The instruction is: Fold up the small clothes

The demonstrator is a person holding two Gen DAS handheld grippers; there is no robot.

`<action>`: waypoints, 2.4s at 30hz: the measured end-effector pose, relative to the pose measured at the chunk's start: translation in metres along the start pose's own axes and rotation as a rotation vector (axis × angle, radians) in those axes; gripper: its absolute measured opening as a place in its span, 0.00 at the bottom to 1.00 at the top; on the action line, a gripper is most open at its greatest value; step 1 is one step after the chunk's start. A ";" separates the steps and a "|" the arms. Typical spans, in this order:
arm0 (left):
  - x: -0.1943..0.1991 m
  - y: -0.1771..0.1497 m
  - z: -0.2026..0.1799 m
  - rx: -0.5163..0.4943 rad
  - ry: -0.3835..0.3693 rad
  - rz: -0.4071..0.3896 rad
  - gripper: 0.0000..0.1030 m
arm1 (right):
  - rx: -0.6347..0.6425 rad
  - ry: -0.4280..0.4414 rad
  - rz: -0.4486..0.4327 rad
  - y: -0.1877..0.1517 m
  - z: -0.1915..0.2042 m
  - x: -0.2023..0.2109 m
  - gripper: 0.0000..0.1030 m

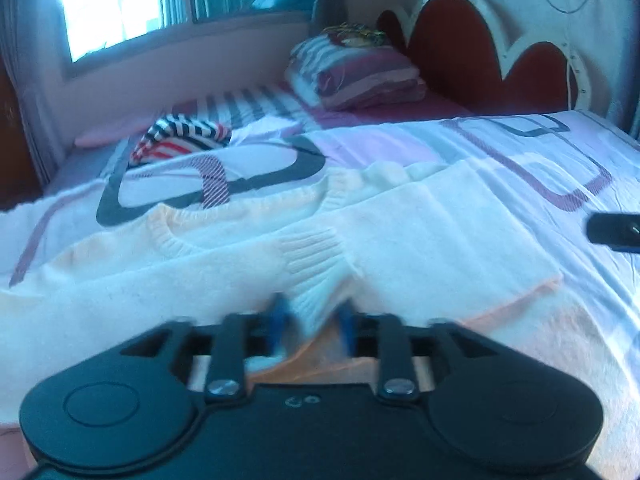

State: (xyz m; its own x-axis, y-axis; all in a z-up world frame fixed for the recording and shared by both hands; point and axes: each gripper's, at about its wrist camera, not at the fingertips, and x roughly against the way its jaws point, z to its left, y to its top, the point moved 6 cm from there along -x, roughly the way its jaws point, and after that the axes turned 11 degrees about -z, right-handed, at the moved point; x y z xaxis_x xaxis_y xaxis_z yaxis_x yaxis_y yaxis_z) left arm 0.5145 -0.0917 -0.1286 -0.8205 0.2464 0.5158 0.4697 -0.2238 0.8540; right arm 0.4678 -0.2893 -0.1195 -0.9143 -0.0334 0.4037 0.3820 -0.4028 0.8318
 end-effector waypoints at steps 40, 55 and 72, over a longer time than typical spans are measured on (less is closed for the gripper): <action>0.085 -0.075 0.171 0.216 0.245 0.027 0.45 | 0.155 0.177 0.007 0.014 0.087 -0.029 0.06; 0.081 -0.071 0.164 0.209 0.202 0.045 0.24 | 0.147 0.112 0.019 0.016 0.050 -0.027 0.06; 0.094 -0.040 0.169 0.227 0.152 -0.090 0.53 | 0.157 0.067 -0.007 0.001 0.027 -0.041 0.06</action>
State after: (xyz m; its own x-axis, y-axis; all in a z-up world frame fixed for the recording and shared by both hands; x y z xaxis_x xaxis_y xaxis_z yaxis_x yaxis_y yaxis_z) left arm 0.4736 0.1000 -0.1023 -0.8935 0.1076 0.4360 0.4398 0.0134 0.8980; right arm 0.5089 -0.2635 -0.1247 -0.9218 -0.0938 0.3762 0.3875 -0.2557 0.8857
